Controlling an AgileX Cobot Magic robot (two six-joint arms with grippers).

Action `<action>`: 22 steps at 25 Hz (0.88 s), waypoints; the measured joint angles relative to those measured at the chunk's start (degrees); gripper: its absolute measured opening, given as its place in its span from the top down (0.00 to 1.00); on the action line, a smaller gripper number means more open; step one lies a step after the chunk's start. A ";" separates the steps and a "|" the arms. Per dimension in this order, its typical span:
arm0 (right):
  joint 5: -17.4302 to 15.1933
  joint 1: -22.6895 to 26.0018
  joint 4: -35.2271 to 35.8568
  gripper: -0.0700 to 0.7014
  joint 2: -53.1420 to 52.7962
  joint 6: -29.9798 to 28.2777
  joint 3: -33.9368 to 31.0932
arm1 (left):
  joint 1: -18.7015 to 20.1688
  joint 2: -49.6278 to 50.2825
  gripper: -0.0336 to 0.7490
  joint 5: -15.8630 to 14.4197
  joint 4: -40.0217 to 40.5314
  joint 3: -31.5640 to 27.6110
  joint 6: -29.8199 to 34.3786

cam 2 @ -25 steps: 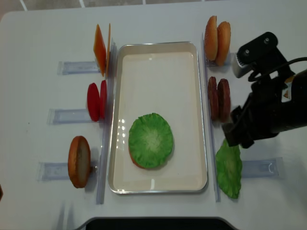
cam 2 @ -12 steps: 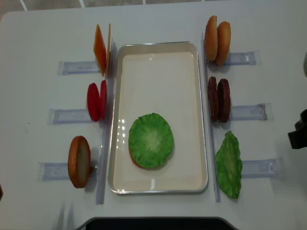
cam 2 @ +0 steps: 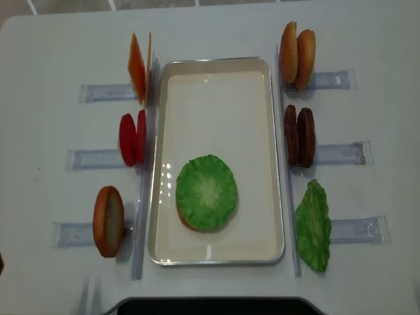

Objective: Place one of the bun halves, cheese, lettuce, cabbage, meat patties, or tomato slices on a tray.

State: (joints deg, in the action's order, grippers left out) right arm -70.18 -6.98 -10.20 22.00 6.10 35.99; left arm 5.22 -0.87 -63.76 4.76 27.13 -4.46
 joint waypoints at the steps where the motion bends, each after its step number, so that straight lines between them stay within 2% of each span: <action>1: 0.00 0.05 0.14 0.36 -2.05 0.30 -0.13 | 0.00 0.00 0.76 0.00 0.00 0.00 0.00; 6: 0.22 0.11 3.52 0.36 -8.91 1.79 -0.26 | 0.00 0.00 0.76 0.00 0.00 0.00 0.00; 11: 4.53 0.11 7.32 0.37 -14.89 0.82 -4.77 | 0.00 0.00 0.76 0.00 0.00 0.00 0.00; 19: 5.28 0.11 10.81 0.39 -22.27 -6.10 -6.90 | 0.00 0.00 0.76 0.00 0.00 0.00 0.00; 22: 5.28 0.11 11.38 0.41 -22.45 -6.70 -6.97 | 0.00 0.00 0.76 0.00 0.00 0.00 0.00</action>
State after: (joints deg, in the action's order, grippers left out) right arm -64.91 -6.87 1.18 -0.45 -0.60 29.02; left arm 5.22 -0.87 -63.76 4.76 27.13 -4.46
